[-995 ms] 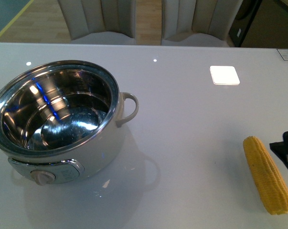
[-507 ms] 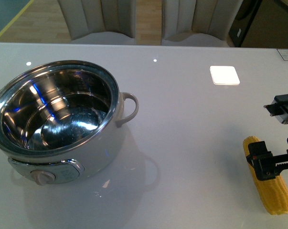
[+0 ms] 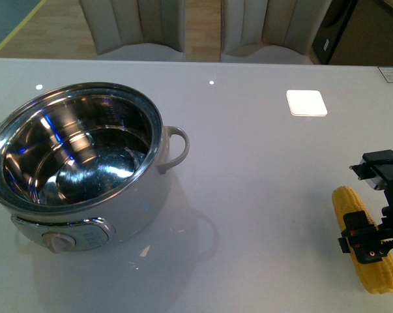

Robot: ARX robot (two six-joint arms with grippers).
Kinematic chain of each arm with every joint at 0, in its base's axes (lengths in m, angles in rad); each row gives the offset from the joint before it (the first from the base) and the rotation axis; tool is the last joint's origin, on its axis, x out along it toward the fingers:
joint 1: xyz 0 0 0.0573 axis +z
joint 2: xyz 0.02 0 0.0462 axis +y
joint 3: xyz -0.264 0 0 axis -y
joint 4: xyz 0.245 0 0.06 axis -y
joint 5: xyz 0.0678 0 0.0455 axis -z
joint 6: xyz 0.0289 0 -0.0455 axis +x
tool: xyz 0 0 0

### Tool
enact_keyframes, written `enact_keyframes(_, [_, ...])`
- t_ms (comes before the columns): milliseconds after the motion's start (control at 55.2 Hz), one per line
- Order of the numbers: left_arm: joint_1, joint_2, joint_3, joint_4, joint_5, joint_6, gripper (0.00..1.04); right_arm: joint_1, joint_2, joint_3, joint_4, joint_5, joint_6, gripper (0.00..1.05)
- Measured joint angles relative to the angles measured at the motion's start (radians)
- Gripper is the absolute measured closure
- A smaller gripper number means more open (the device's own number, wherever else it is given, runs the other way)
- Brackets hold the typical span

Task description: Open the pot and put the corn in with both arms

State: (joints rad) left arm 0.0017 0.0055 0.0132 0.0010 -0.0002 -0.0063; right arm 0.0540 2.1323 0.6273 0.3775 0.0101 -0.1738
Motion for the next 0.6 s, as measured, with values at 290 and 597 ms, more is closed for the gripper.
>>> enact_keyframes(290, [0.000,0.000,0.000,0.000,0.000,0.000,0.07,-0.005,-0.015,0.005,-0.036,-0.015,-0.006,0.76])
enact_keyframes(597, [0.000,0.000,0.000,0.000,0.000,0.000,0.07,0.021,-0.269,-0.006,-0.138,-0.120,0.056,0.86])
